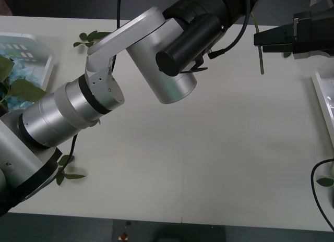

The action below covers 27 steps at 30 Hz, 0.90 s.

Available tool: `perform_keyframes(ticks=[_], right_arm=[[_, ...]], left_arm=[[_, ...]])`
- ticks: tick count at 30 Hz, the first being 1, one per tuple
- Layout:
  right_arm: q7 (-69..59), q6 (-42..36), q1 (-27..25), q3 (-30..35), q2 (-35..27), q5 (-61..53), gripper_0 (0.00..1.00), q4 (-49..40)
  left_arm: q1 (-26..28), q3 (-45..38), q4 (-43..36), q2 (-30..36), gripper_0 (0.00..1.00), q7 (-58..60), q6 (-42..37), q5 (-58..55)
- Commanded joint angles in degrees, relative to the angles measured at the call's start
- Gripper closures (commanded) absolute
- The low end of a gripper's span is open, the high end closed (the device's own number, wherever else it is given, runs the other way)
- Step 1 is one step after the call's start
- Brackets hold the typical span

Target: Put the red flowers into the right box and the blue flowers into the left box

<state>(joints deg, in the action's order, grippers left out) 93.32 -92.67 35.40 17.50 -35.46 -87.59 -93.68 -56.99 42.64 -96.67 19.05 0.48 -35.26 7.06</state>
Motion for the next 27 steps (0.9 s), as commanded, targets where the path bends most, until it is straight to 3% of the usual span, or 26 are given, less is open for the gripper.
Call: perform_keyframes(ticks=[1, 4, 5, 6, 8, 9, 21, 22, 23, 27], right_arm=[[-0.86, 0.47, 2.31, 0.60, 1.54, 1.45, 0.05, -0.36], [-1.04, 1.18, 2.40, 0.43, 1.89, 1.45, 0.23, -0.45], [-1.04, 1.53, 2.40, 0.16, 1.97, 1.45, 0.43, -0.36], [-1.13, 1.88, 2.40, -0.10, 1.97, 1.37, 0.71, -0.45], [-1.21, 2.50, 2.48, -0.54, 1.97, 1.28, 0.91, -0.36], [-1.13, 2.85, 2.40, -0.80, 1.97, 0.93, 0.96, -0.36], [-1.57, 3.11, 2.40, -1.33, 2.94, -0.30, 1.00, -0.45], [-1.57, 3.11, 2.40, -1.33, 2.94, -0.48, 1.00, -0.36], [-1.57, 3.11, 2.40, -1.33, 2.94, -0.83, 1.00, -0.36], [-1.65, 3.02, 2.40, -1.33, 2.94, -1.53, 1.00, -0.36]], left_arm=[[-1.90, -0.19, -1.32, -0.15, 1.00, 1.10, 0.01, 0.23], [-1.90, -0.19, -1.32, -0.15, 1.00, 1.10, 0.01, 0.23], [-1.90, -0.19, -1.32, -0.15, 1.00, 1.10, 0.01, 0.23], [-1.90, -0.19, -1.32, -0.15, 1.00, 1.10, 0.01, 0.23], [-1.90, -0.19, -1.32, -0.15, 1.00, 1.10, 0.01, 0.23], [-1.90, -0.19, -1.32, -0.15, 1.00, 1.10, 0.01, 0.23], [-1.90, -0.19, -1.32, -0.15, 0.98, 1.10, 0.01, 0.23], [-1.90, -0.19, -1.32, -0.15, 0.67, 1.10, 0.01, 0.23], [-1.90, -0.19, -1.32, -0.15, 0.46, 1.10, 0.01, 0.23], [-1.90, -0.19, -1.32, -0.15, 0.18, 1.10, 0.01, 0.23]])
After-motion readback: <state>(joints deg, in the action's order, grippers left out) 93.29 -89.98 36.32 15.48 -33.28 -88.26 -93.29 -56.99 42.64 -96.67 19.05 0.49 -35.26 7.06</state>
